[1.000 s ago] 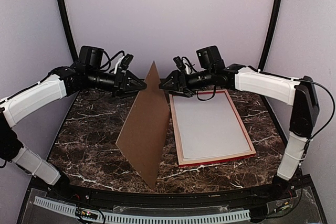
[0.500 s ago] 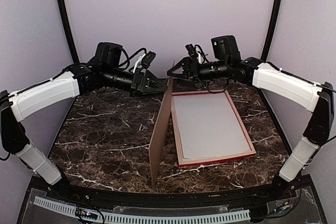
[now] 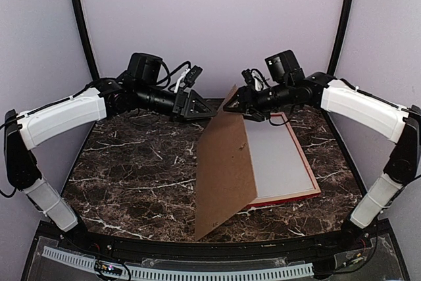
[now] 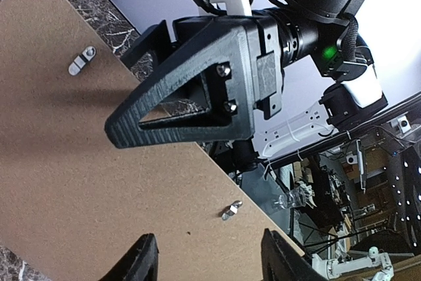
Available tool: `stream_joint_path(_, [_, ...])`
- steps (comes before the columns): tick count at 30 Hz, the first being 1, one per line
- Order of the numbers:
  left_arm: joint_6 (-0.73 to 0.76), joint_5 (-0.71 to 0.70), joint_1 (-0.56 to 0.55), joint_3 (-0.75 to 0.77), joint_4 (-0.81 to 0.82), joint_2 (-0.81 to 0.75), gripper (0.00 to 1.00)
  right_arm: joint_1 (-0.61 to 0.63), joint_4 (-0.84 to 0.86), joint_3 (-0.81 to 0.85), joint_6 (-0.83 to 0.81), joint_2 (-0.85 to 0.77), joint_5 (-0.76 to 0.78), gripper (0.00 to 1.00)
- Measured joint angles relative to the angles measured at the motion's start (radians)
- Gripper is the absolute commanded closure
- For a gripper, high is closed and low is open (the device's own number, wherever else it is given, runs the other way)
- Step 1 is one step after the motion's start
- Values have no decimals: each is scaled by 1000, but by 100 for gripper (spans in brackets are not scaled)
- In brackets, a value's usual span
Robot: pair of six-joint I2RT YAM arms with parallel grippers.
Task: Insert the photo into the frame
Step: Turn over the backboard, then pick up the backboard from the center of the board.
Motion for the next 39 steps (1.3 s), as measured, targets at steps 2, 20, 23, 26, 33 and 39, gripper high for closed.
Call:
stream_joint_path(2, [17,-26,-2,8,-18,0,45,-5,-26,-8,-10,-10,19,60])
stream_joint_path(20, [110,-210,2,-114,-80,-47,43,-109,89,-241,-24,-1,-50,100])
stream_joint_path(23, [109,-246,20,-219,-52,-72,42,-136,167,-296,-7,0,-103,100])
stream_joint_path(26, [94,-260,61,-316,-16,-92,40,-161,219,-340,11,0,-146,100])
stream_joint_path(33, [8,-283,159,-597,124,-133,36,-213,312,-379,50,0,-225,100])
stream_joint_path(39, [-46,-281,159,-665,230,-97,35,-245,334,-391,61,0,-230,100])
